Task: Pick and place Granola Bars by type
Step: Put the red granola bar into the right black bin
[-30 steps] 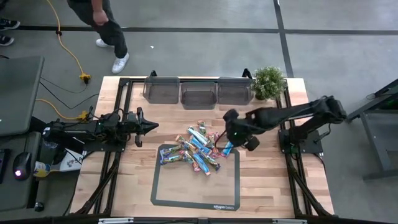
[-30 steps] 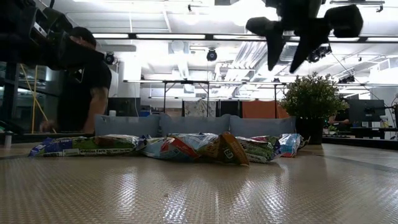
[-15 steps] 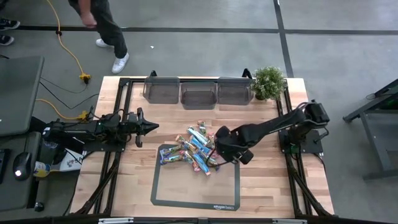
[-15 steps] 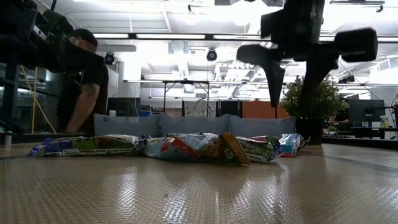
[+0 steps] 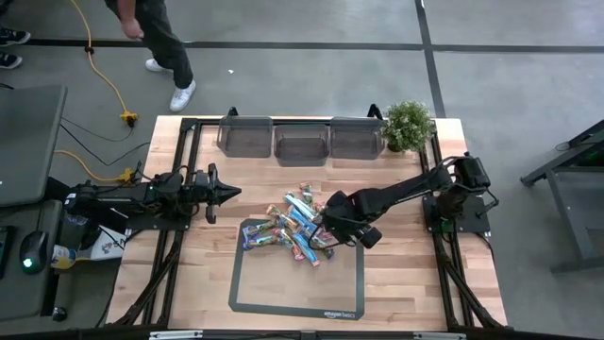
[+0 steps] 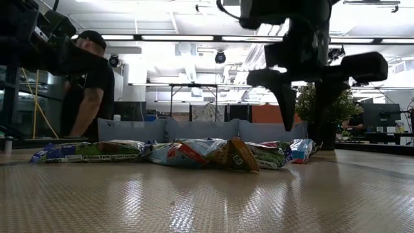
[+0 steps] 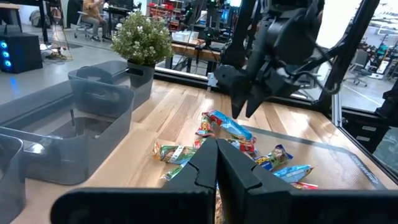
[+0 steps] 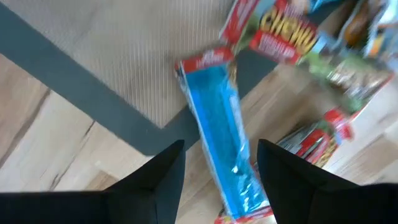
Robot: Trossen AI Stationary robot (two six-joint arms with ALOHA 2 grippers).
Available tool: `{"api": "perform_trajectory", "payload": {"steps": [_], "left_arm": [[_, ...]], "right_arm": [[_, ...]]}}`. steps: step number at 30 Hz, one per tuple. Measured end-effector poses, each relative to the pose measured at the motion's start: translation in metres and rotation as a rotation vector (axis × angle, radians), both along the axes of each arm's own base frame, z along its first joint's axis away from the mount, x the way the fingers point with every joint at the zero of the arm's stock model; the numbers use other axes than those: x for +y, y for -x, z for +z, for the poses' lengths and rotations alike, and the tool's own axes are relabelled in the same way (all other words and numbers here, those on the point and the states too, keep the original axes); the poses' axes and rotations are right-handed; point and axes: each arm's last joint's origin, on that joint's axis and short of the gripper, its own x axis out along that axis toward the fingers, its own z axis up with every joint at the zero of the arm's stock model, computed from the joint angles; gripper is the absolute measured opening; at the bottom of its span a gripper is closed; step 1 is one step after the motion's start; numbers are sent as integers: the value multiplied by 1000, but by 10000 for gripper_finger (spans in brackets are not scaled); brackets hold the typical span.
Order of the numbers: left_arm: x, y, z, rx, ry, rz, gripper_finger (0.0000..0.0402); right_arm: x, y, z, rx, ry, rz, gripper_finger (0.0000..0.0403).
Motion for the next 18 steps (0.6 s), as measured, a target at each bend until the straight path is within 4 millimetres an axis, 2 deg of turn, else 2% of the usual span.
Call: {"api": "perform_trajectory", "payload": {"steps": [5, 12, 18], "left_arm": [[0, 0, 0, 1, 0, 0, 1], [0, 0, 0, 1, 0, 0, 1], [0, 0, 0, 2, 0, 0, 1]], "right_arm": [[-4, 5, -9, 27, 28, 49, 184], [-4, 3, -16, -16, 45, 208, 184], [-6, 0, -22, -76, 59, 215, 184]]}}
